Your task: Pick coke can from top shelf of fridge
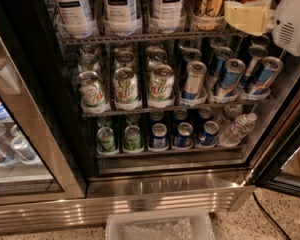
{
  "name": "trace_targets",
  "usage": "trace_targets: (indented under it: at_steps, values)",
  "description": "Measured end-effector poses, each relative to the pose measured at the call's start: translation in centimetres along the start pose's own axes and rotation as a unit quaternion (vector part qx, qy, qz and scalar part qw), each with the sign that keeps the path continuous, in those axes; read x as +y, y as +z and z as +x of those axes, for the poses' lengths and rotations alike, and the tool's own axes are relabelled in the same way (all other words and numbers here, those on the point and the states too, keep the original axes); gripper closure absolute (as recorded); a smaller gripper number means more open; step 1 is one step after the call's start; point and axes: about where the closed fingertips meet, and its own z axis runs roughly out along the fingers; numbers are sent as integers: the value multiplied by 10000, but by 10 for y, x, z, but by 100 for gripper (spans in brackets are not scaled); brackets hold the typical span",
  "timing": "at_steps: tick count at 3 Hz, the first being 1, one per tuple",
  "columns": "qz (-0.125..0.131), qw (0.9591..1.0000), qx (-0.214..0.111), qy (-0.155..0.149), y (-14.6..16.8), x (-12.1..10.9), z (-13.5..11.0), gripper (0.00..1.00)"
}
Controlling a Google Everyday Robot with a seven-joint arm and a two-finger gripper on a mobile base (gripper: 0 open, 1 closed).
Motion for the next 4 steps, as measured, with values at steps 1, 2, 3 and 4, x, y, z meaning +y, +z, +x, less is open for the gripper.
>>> trace_targets:
  at_steps: [1, 2, 3, 4]
  values:
    - [101, 9999, -20, -92, 9, -2, -1, 35]
    - [339, 9993, -106, -92, 15, -10, -7, 33]
    - [571, 9982, -162, -32, 20, -18, -8, 33]
    - [883, 9959, -163, 93, 20, -26, -3, 34]
